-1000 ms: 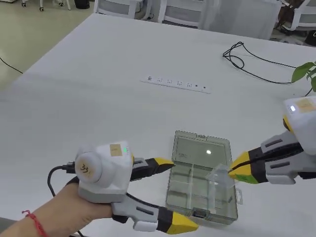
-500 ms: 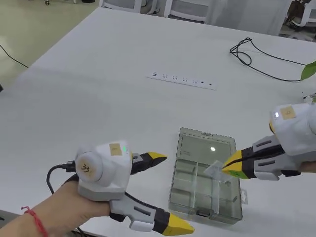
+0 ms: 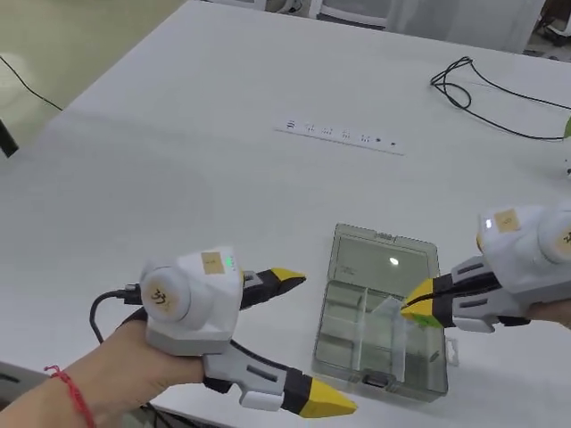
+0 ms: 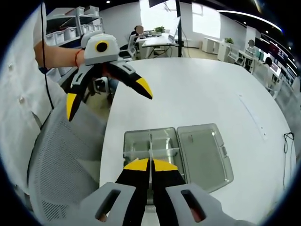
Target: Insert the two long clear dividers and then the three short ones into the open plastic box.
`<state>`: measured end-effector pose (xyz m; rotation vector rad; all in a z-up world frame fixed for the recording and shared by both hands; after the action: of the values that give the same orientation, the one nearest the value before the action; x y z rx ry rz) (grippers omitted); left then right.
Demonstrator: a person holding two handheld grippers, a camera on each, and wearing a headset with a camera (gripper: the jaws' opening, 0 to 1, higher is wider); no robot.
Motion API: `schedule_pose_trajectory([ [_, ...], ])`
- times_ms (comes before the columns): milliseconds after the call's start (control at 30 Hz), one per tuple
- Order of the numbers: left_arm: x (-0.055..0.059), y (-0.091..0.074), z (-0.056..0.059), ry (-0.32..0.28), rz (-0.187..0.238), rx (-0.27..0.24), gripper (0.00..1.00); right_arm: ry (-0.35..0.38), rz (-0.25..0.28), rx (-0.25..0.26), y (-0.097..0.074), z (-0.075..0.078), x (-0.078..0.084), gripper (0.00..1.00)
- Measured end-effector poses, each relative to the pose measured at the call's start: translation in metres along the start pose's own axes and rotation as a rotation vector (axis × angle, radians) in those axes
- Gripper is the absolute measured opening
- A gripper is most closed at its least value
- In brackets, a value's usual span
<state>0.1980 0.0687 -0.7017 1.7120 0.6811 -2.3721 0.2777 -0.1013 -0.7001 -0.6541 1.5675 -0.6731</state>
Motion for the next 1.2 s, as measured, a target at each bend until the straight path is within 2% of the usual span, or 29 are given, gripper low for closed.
schedule_pose_trajectory([
  [267,0.001,0.0,0.0,-0.008,0.003,-0.003,1.0,-0.03,-0.025,0.0,0.002,-0.001,0.003,0.03],
  [600,0.003,0.0,0.0,-0.018,0.004,-0.005,1.0,-0.084,-0.024,-0.009,0.009,-0.004,0.005,0.03],
  [1033,0.004,0.001,0.0,-0.016,-0.004,-0.001,1.0,-0.095,-0.022,-0.012,0.015,-0.002,0.005,0.03],
  [1200,0.006,0.001,-0.001,-0.016,-0.011,0.001,1.0,-0.098,-0.047,-0.02,0.025,-0.002,0.006,0.03],
])
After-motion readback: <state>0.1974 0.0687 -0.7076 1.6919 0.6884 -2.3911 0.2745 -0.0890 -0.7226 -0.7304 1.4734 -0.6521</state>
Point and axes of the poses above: the centre of the closed fingertips' face, and the gripper's own axes: y roughly forward along the fingers, z roughly to its right, x roughly out of its underside, the point moved 7 cm from there along -y, roughly backward along the fingers, and after that the axes turned 1 degree about z, right-handed, at the moved point
